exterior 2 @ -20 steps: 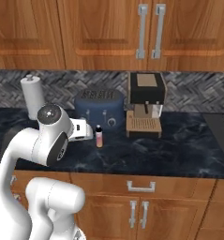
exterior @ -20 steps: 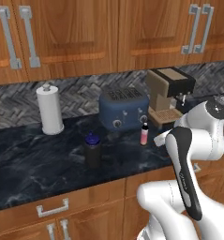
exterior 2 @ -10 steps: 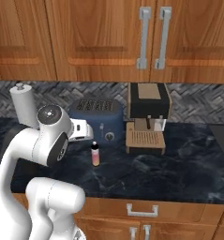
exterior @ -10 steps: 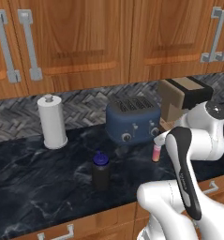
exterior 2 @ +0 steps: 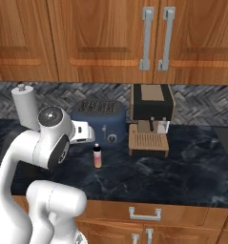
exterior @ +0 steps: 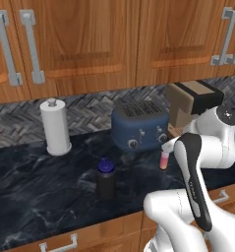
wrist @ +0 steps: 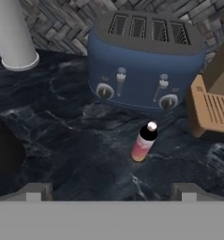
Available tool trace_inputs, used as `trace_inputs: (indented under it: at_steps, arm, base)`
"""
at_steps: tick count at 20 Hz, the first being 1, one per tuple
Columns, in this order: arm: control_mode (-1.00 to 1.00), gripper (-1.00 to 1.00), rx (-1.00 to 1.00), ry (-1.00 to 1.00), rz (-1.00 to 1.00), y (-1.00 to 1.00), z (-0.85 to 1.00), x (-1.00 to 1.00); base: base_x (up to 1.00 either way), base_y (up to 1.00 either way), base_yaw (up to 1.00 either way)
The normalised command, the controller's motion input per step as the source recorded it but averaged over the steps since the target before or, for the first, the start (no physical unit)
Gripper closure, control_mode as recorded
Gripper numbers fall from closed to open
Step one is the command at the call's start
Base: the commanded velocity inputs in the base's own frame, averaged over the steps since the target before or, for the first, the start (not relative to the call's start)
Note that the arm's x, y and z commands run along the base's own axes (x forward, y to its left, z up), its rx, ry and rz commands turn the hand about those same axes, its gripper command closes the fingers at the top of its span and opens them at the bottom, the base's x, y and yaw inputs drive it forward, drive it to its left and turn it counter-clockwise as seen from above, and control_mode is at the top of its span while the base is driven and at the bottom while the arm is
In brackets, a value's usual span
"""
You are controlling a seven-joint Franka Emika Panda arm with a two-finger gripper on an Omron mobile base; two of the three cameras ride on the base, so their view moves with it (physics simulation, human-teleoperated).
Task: Move the drinks to the dining counter.
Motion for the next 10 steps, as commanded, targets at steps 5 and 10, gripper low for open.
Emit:
trace_inputs:
  at_steps: [5, 10]
  arm:
    - [-1.0, -1.0, 0.0, 0.01, 0.0, 0.0, 0.0, 0.0]
    - [-1.0, -1.0, 0.0, 0.01, -0.04, 0.0, 0.0, 0.15]
  base:
    - [0.0, 0.0, 0.0]
    - [0.0, 0.0, 0.0]
